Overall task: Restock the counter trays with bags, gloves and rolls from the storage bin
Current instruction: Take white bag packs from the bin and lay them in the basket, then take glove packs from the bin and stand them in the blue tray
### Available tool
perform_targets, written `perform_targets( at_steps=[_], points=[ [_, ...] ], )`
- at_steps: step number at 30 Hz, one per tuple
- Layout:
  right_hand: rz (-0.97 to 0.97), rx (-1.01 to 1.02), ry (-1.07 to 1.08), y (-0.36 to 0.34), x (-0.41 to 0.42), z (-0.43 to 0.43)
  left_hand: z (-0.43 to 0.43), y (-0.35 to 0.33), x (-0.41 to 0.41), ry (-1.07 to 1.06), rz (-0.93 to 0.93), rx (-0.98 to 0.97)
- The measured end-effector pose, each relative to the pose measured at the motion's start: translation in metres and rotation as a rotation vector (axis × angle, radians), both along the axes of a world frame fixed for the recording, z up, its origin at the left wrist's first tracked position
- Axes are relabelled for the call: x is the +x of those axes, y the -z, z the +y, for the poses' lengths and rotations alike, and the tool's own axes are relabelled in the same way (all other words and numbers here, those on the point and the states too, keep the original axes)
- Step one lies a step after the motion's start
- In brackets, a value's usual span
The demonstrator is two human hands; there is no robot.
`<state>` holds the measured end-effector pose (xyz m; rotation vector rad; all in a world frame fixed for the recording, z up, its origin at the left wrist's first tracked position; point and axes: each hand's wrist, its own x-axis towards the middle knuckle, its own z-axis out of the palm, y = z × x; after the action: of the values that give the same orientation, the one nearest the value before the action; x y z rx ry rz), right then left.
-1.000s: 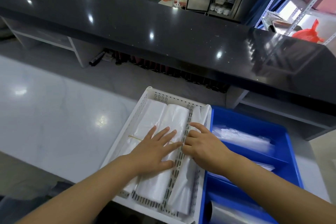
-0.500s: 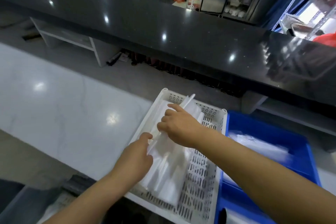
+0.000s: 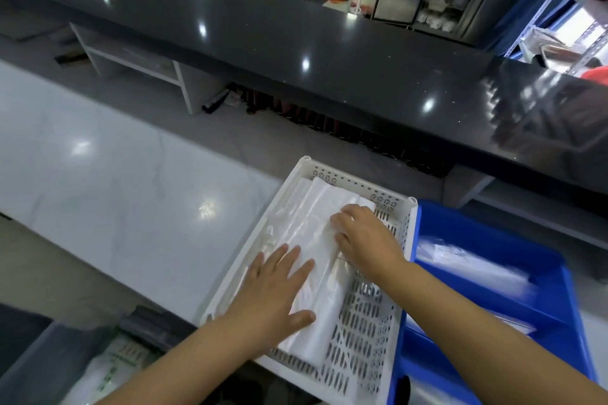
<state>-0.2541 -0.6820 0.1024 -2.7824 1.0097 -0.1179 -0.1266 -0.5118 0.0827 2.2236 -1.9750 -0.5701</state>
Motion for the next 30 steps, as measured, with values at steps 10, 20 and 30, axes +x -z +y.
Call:
perform_targets(
  at_steps=[10, 20, 30],
  points=[
    [0.062, -0.216, -0.12, -0.004, 0.019, -0.005, 0.01, -0.017, 0.002, -0.216, 0.137, -0.146],
    [-0.039, -0.234, -0.508, -0.044, 0.091, 0.109, 0.168, -0.081, 0.059, -0.691, -0.144, -0.337],
    [0.029, -0.289, -0.751, -0.026, 0.168, 0.281, 0.364, -0.035, 0.106, -1.015, -0.059, -0.223]
  ],
)
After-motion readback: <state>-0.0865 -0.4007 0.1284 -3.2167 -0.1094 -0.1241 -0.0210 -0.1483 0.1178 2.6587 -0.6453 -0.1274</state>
